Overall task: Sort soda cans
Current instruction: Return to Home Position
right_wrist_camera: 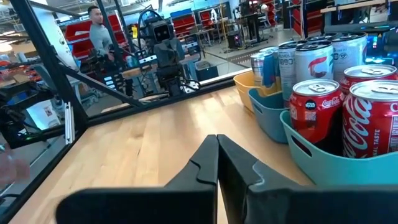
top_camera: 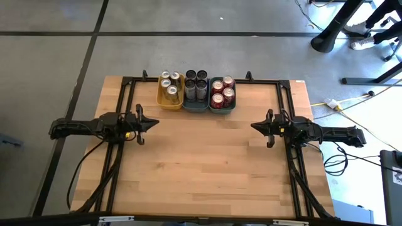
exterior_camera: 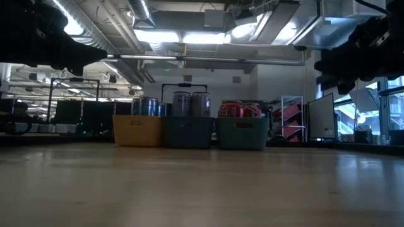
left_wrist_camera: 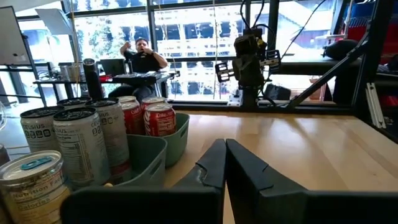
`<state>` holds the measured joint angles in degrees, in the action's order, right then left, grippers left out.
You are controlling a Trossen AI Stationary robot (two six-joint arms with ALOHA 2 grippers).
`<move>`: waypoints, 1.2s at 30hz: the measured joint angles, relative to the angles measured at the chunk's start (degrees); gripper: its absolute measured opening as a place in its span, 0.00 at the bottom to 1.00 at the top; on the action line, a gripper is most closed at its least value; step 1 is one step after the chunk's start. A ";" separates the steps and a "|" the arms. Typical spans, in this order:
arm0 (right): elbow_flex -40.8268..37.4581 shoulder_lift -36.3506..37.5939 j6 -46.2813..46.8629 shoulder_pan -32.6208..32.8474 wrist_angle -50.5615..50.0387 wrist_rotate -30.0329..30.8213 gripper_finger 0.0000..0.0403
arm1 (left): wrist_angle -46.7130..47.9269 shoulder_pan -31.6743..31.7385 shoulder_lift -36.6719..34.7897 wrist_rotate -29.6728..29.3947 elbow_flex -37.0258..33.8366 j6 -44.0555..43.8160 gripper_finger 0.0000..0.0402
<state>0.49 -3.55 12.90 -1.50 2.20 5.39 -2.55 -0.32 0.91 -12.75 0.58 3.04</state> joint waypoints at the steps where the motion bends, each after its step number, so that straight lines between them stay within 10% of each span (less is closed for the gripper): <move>1: 0.00 -0.14 0.10 -0.02 0.00 0.00 0.01 | 0.01 0.00 0.00 0.00 0.00 0.01 0.00; 36: -0.04 -0.23 0.24 -0.02 0.26 0.15 0.01 | 0.07 0.00 0.00 0.00 -0.02 -0.03 0.02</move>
<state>0.45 -3.77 13.15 -1.52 2.46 5.54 -2.48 -0.32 0.91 -12.75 0.56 3.01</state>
